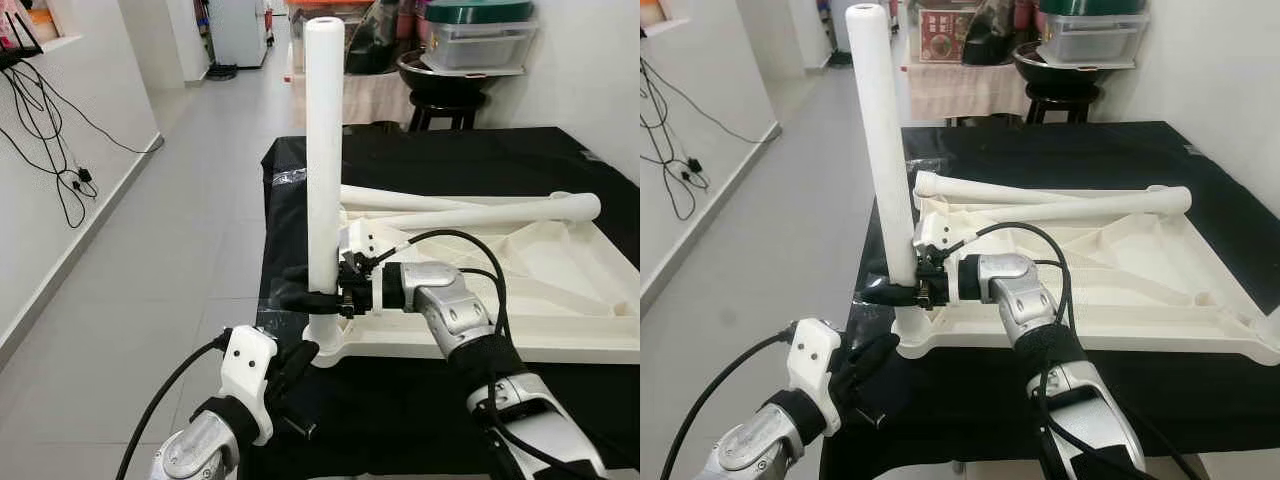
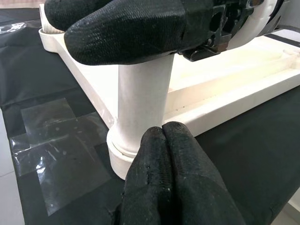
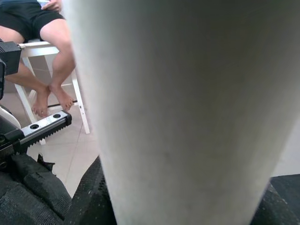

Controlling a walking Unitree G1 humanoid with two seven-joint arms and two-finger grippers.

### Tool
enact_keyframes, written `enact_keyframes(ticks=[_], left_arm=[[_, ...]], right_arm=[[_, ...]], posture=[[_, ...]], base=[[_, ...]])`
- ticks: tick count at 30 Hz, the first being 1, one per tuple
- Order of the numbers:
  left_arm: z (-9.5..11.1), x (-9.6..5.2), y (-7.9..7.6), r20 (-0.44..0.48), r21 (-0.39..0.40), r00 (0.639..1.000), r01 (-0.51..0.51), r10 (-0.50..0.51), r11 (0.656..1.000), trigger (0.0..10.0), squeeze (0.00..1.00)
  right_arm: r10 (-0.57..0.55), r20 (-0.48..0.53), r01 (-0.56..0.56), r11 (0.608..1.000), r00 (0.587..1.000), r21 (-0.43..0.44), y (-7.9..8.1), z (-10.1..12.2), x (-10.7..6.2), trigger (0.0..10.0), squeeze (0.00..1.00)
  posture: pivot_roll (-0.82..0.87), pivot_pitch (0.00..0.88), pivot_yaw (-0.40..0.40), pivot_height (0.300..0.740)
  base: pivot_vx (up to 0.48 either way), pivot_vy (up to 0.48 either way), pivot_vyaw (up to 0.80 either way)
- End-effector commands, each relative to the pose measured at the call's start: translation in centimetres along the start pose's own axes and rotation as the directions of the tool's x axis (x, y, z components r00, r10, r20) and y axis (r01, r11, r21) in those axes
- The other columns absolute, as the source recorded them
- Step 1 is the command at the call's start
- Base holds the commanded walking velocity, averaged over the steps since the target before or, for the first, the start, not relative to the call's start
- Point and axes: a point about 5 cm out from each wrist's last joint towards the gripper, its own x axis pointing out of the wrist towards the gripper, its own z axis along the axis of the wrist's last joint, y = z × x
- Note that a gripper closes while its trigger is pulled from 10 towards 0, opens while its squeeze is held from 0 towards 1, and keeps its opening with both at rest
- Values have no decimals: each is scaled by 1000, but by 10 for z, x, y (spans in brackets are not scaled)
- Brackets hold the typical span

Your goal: Building children table

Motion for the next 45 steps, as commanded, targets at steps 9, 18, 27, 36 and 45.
enact_keyframes(ticks=[9, 18, 27, 36, 45], left_arm=[[-2, 1, -1, -12, 3, 1000, 1, -1, 1000, 10000, 0], [0, 3, 2, 10, 2, 1000, -27, 27, 1000, 10000, 0], [0, 6, 1, 15, -10, 1000, -24, 24, 1000, 10000, 0], [-1, 7, 0, 11, -13, 1000, -17, 17, 1000, 10000, 0], [-3, 5, -2, 4, -10, 1000, -17, 17, 1000, 10000, 0]], right_arm=[[-180, -6, 179, 984, 984, -19, 2, -11, -10, 0, 0], [-711, -59, 714, 698, 700, 54, 36, -42, 5, 0, 0], [-607, -19, 605, 789, 794, 104, 34, -33, 11, 10000, 1000], [-189, 95, 193, 981, 977, -31, 37, 5, 4, 10000, 722], [-7, 1, 7, 1000, 1000, -27, 13, 2, -5, 10000, 0]], posture=[[11, 21, -13, 740], [-9, 25, -27, 740], [-11, 24, -33, 740], [-11, 21, -25, 740], [15, 23, -30, 740]], base=[[0, 0, 0], [0, 0, 0], [0, 0, 0], [0, 0, 0], [0, 0, 0]])
